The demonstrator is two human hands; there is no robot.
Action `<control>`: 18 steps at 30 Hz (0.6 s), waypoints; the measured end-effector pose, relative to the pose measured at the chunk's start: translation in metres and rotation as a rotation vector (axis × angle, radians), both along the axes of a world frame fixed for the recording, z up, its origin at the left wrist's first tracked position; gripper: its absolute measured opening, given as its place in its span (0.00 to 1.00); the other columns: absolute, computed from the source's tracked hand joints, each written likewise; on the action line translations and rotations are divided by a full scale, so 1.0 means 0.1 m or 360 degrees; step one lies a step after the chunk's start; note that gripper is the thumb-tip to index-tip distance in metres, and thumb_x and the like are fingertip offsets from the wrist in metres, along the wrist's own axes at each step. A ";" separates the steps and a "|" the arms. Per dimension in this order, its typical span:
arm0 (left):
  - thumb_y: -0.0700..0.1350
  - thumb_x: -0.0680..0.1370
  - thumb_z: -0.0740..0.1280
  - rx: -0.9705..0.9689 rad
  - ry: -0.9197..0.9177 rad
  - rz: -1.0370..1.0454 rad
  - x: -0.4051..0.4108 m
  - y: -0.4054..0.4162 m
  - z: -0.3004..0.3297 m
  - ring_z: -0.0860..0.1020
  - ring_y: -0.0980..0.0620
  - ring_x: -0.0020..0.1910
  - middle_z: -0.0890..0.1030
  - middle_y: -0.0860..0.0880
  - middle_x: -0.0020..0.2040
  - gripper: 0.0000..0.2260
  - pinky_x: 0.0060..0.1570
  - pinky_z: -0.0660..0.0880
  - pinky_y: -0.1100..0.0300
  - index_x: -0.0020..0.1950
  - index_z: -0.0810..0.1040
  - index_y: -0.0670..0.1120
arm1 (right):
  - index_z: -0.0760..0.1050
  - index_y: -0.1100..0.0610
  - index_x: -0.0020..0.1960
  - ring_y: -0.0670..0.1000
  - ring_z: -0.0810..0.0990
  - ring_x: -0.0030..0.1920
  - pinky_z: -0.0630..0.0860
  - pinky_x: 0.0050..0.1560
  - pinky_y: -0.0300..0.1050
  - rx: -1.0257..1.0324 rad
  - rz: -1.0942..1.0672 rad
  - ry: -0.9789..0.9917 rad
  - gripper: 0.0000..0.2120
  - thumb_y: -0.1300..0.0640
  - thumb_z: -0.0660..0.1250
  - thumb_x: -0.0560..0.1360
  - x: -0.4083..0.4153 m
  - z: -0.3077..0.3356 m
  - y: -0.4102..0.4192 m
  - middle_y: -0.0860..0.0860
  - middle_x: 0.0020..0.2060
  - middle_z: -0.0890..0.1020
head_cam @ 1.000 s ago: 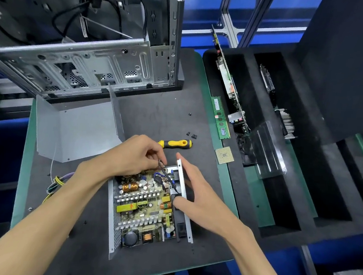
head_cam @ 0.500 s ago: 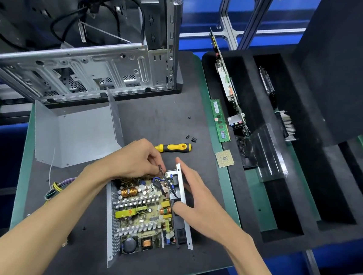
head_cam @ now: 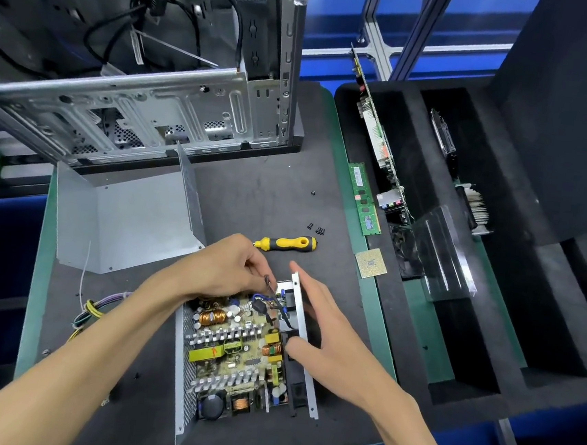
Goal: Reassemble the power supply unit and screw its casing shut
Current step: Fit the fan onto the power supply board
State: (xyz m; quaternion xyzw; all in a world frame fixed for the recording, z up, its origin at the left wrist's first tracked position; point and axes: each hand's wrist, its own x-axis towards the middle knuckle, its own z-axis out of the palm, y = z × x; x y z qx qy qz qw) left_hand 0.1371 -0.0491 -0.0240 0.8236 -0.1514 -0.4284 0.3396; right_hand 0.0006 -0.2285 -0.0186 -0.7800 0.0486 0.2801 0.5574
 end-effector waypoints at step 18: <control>0.40 0.74 0.74 0.0167 -0.0325 0.0006 0.01 0.06 0.06 0.81 0.60 0.35 0.85 0.55 0.35 0.07 0.38 0.77 0.68 0.40 0.86 0.52 | 0.55 0.29 0.76 0.35 0.66 0.72 0.68 0.67 0.39 0.0017 -0.0016 0.0029 0.40 0.47 0.64 0.66 0.01 -0.01 -0.04 0.32 0.71 0.66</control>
